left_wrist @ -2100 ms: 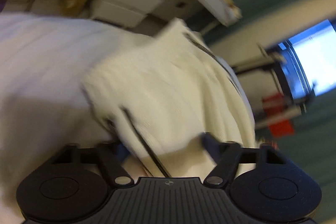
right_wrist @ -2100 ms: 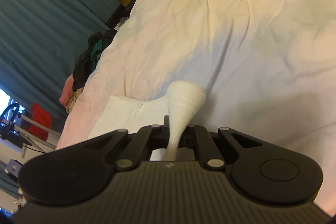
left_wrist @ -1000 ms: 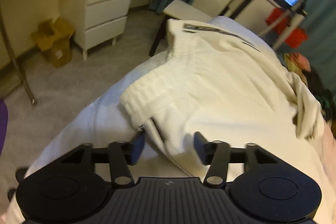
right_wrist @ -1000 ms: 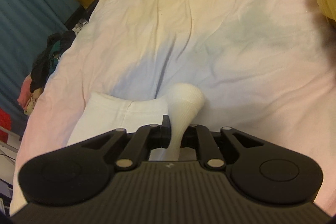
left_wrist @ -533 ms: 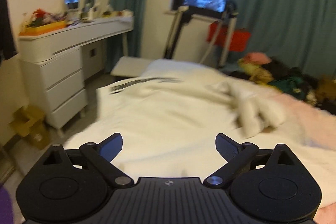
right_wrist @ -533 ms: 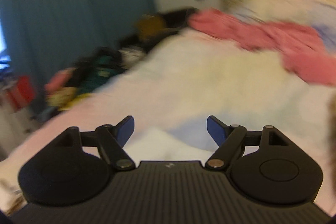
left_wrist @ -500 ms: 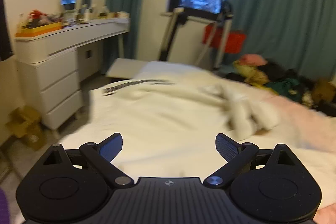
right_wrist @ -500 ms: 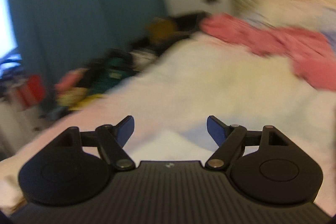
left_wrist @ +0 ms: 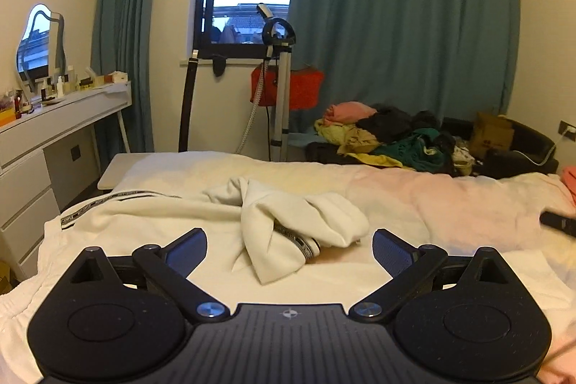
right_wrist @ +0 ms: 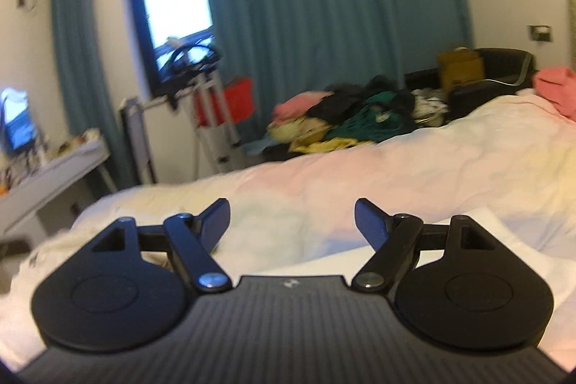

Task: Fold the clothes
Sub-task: 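Grasp the sweatpants cuff with the right tool, then lift the pant leg with the right tool and lay it along the pants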

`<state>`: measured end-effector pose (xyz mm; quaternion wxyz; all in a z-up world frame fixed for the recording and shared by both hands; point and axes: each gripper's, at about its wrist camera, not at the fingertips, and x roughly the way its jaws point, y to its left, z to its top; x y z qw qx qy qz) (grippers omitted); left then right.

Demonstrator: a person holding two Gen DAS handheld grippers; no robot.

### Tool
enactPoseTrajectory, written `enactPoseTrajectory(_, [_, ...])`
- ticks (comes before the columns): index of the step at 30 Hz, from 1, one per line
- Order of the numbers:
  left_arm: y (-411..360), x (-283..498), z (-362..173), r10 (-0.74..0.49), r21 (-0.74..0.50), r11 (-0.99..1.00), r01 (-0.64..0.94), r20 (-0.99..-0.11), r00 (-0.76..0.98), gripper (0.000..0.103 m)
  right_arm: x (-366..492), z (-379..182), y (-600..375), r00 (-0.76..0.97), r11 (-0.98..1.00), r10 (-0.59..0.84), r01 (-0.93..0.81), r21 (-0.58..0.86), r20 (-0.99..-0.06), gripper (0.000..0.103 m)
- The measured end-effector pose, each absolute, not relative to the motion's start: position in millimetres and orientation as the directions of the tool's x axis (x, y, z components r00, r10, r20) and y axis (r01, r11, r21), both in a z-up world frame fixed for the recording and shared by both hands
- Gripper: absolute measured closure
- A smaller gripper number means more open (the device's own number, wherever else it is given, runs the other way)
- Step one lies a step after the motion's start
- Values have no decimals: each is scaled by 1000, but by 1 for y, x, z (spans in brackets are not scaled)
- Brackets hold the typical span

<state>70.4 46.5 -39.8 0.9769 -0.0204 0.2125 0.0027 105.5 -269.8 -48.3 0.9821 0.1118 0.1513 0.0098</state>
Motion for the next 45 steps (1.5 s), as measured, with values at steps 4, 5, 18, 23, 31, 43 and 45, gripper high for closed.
enactPoseTrajectory(4, [44, 86, -49, 11, -34, 999, -26, -393, 920, 3, 105, -47, -252, 953, 977, 99, -39, 209, -285, 25])
enactPoseTrajectory(5, [44, 89, -53, 18, -32, 999, -33, -391, 920, 3, 107, -48, -249, 952, 974, 116, -53, 219, -283, 25])
enactPoseTrajectory(18, [57, 111, -112, 53, -12, 998, -66, -446, 894, 3, 265, -94, -211, 759, 795, 520, -264, 546, -392, 24])
enactPoseTrajectory(23, [72, 123, -129, 48, -79, 992, -98, -480, 876, 3, 332, -128, -197, 718, 735, 575, -243, 633, -392, 34])
enactPoseTrajectory(31, [80, 141, -154, -1, -148, 985, -88, -512, 859, 3, 384, -156, -165, 663, 634, 683, -331, 699, -305, 56])
enactPoseTrajectory(43, [76, 142, -164, -32, -176, 982, -65, -498, 866, 3, 356, -70, -230, 852, 659, 519, -347, 667, -70, 94])
enactPoseTrajectory(45, [75, 139, -164, -43, -185, 981, -56, -491, 870, 3, 343, -50, -257, 904, 683, 428, -322, 656, -1, 94])
